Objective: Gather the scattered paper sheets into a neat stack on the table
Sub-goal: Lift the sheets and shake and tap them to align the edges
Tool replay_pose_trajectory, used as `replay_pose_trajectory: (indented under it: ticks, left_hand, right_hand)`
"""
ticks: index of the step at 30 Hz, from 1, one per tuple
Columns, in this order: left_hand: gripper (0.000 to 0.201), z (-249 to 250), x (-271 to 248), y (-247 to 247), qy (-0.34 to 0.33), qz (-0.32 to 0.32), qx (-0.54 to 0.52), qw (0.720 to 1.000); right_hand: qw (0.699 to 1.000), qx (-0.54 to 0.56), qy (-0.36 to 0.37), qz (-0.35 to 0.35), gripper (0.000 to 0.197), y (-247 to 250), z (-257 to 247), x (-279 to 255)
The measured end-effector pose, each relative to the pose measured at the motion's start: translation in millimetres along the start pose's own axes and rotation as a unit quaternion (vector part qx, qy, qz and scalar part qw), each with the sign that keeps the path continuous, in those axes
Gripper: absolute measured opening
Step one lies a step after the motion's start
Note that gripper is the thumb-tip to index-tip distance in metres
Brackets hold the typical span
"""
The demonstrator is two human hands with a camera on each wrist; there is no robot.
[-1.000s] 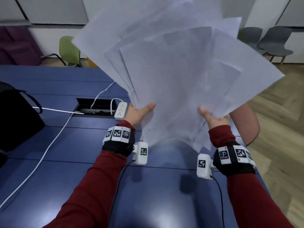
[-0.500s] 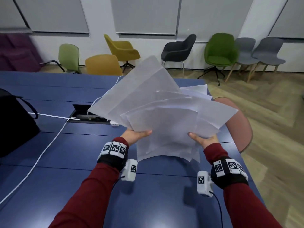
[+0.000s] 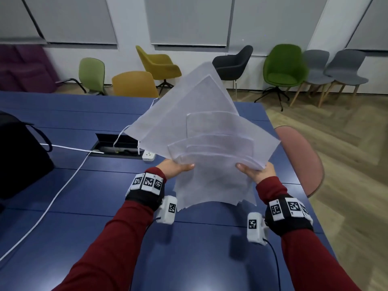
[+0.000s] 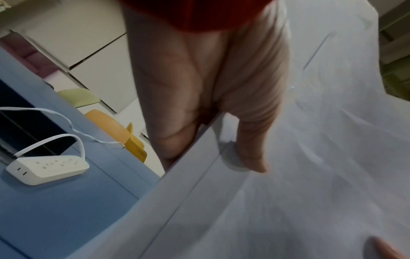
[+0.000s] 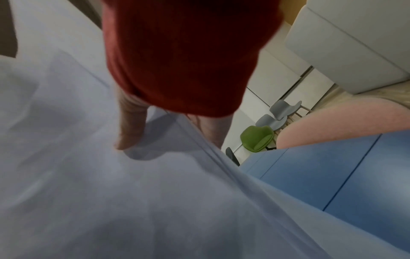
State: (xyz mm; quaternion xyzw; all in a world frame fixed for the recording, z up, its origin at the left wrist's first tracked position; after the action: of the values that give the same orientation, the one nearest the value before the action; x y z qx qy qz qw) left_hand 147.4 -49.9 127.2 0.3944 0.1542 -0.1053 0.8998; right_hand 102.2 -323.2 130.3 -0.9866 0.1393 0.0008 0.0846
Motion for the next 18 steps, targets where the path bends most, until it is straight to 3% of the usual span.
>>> replay_pose_trajectory:
  ticks: [3, 9, 12, 15, 17, 18]
  left_hand:
    - [0.044, 1, 1, -4, -0.022, 0.000, -0.063, 0.998]
    - [0.041, -5, 12, -3, -0.027, 0.028, -0.131, 0.991]
    - [0.044, 0, 12, -6, -0.057, 0.008, -0.145, 0.988]
    - [0.047, 2, 13, -9, -0.066, -0.021, -0.089, 0.994]
    - [0.044, -1, 14, -10, -0.058, -0.022, -0.061, 0.996]
    - [0.044, -2, 15, -9, -0.053, -0.017, -0.057, 0.997]
  right_hand:
    - [1.000, 0.007, 0.009, 0.006, 0.036, 1, 7, -2]
    - [0.993, 0.050, 0.105, 0.004, 0.050, -3, -24, -7]
    - [0.988, -0.008, 0.156, -0.007, 0.060, -10, -41, -8]
    - [0.978, -0.110, 0.177, -0.013, 0.077, -14, -52, -4]
    - [0.980, -0.106, 0.167, -0.026, 0.062, -17, -59, -2]
    - [0.983, -0.077, 0.163, -0.032, 0.043, -19, -64, -2]
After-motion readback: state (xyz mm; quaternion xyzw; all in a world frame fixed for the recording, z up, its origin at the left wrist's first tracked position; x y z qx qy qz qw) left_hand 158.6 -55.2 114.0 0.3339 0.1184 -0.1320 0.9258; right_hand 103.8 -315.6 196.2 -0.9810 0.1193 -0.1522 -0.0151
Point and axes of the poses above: each hand's wrist, its own x-axis towards the middle knuckle, its own y-axis out of the back of the hand, z = x × y, the point moved 5 cm from there along x, towards the middle knuckle, and after that the axes turned 15 degrees about x, right-handed, at the moved point
